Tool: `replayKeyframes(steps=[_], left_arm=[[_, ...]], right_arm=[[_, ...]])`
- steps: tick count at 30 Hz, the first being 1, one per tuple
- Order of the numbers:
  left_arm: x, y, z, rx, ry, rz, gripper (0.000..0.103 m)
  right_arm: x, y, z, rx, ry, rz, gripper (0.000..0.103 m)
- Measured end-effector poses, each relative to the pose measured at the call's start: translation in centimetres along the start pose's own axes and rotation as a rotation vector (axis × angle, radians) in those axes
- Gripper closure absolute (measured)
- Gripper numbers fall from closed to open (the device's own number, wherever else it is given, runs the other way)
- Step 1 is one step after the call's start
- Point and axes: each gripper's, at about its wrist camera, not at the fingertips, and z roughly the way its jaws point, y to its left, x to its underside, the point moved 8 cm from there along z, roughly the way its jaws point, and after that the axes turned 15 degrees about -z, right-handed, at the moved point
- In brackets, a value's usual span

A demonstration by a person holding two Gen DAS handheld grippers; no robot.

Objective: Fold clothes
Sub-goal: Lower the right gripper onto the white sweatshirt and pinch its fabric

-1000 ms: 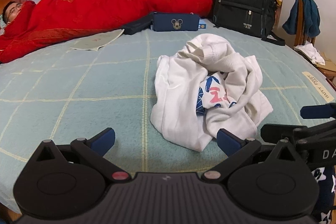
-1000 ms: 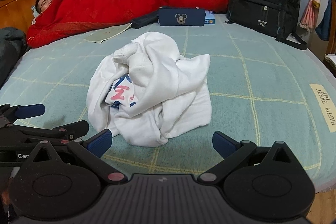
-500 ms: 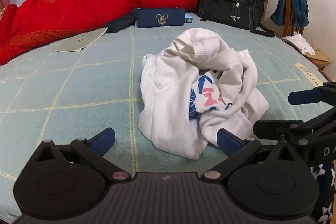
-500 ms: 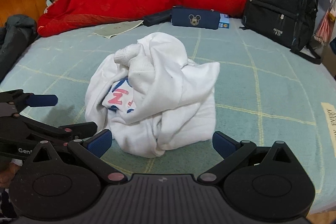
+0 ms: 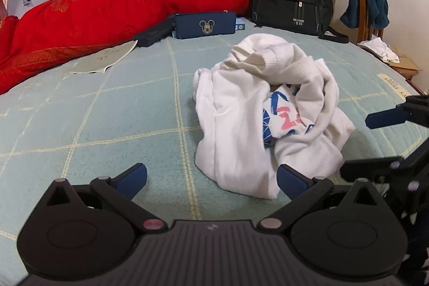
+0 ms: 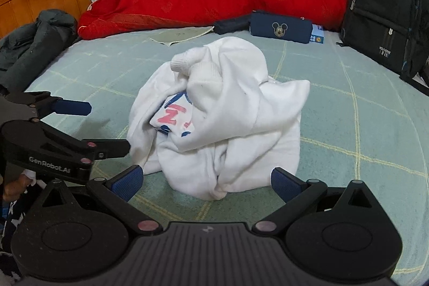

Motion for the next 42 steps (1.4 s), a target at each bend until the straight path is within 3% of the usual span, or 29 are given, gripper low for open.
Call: replayKeyframes(steps=[12,14,18,22,27,33,36,38,39,40,42], left_arm=[[-2.3,2.0,-0.5,-0.047,-0.050,0.069,0.002],[-2.2,2.1,-0.4,-0.048,-0.045,0.073,0.002],[-2.0,2.0,-0.4,-0.034,-0.036,0.069,0.006],[-2.2,1.3,-0.2,-0.005,-0.032,0.070,0.007],[-2.3,0.7,0.3,0.017,-0.027,0.080,0.012],[-1.9,0.8,1.2,0.036,-0.003,0.067,0.015],[-1.9,1.1,1.7,0.034,0.007,0.058,0.015],[-1.9,1.3,1.8,0.033,0.011,0.053,0.015],[-1.9,1.3,1.8,0.035,0.012,0.053,0.015],[-1.9,1.2,1.8,0.036,0.011,0.056,0.015],[-1.9,1.0,1.7,0.039,0.009,0.062,0.015]], right_arm=[[-0.8,-1.1,-1.0,0.021,-0.027,-0.024,0.001],[-1.2,-1.9,-1.1,0.042,-0.032,-0.030,0.003],[-2.5,-3.9,-1.2,0.073,-0.045,-0.041,0.017],[-4.3,-6.0,-0.8,0.069,-0.073,-0.040,0.020],[-7.3,-7.6,1.2,0.030,-0.076,-0.087,0.039],[-10.1,-7.6,5.0,-0.093,-0.079,-0.158,0.039],[-10.2,-7.7,7.2,-0.190,-0.052,-0.124,0.039],[-9.6,-7.6,7.9,-0.251,-0.040,-0.086,0.050],[-9.2,-7.3,7.8,-0.267,-0.040,-0.082,0.066],[-8.9,-7.4,7.2,-0.249,-0.045,-0.095,0.077],[-8.4,-7.5,6.0,-0.213,-0.055,-0.119,0.084]])
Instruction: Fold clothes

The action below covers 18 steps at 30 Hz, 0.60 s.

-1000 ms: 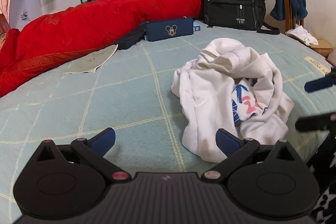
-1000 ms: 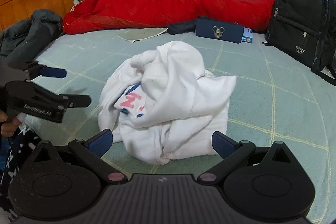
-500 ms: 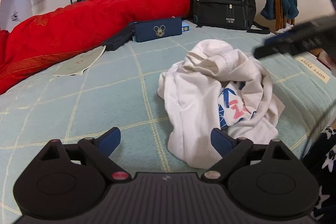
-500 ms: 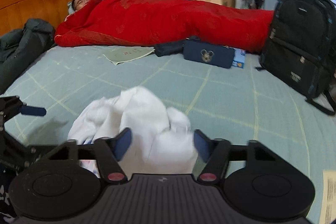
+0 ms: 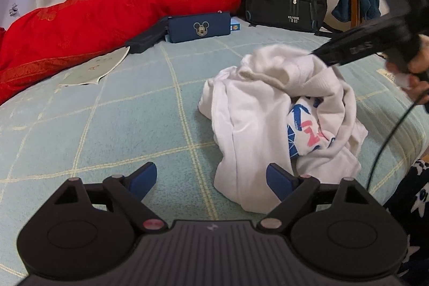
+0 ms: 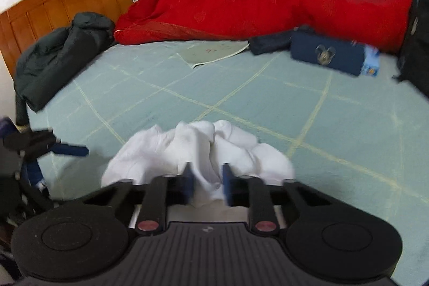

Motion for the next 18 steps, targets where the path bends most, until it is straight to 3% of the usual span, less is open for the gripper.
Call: replayKeyframes(steps=[9,18], left_arm=[[0.2,-1.2,-0.6,0.018,-0.007,0.028,0.015],[0.6,-2.3,-1.4,0.020,-0.002,0.061,0.015]], right_arm=[[4.9,-2.7,-7.7,0.227,0.051,0.039,0.089],[11.0,-2.6,-9.3,0.281,0.146,0.099,0.088]])
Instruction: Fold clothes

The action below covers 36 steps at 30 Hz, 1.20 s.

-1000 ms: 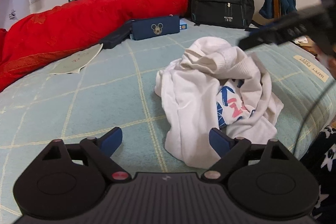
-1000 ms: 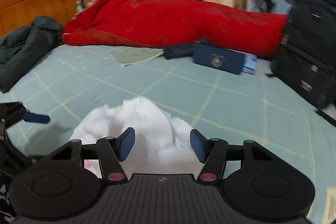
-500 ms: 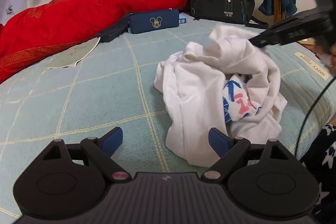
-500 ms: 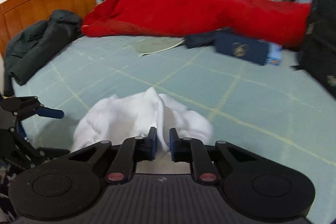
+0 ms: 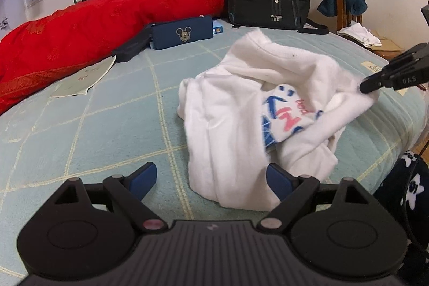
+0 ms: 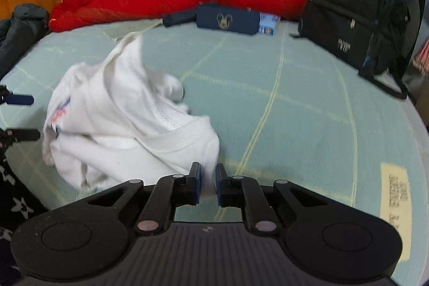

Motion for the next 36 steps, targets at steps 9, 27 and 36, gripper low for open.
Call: replayKeyframes(steps=[9,27,36], left_arm=[[0.7,0.4,0.0,0.000,0.011,0.015,0.014],[1.7,3.5,0.2,0.001,0.018,-0.012,0.014],[1.8,4.2,-0.4,-0.010,-0.003,-0.003,0.014]], right_arm=[[-3.2,1.5,-2.4,-0.024,-0.095,-0.005,0.058],[-14.4,4.0,10.0,-0.238,-0.062,0.049,0.048],[-12.5,10.3,4.6,-0.274,-0.092,-0.171,0.091]])
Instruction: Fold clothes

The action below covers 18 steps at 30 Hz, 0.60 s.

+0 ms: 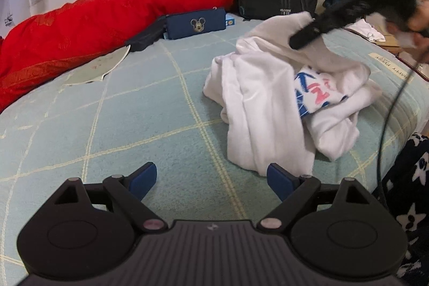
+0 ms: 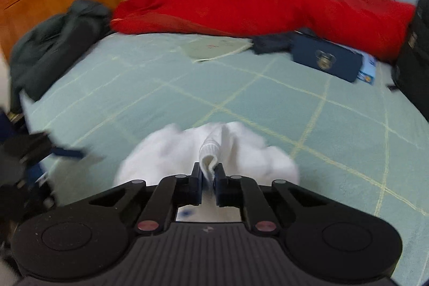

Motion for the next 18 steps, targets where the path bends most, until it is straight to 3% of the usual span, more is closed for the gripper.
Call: replayKeyframes(steps=[8,12,18], left_arm=[[-0.5,-1.6,-1.7,0.007,-0.050,0.053,0.014],[-0.8,-2.5,-2.0,-0.004,-0.081,0.116,0.014],[-1.8,-4.0,-1.5,-0.020,-0.126,0.246,0.016]], right_arm=[[2.0,7.7,-3.4,-0.083,0.011,-0.139,0.092],[3.4,8.7,-4.0,-0.086,0.028,-0.139,0.090],[4.4,8.4,-6.7,-0.046,-0.027,-0.093,0.076]])
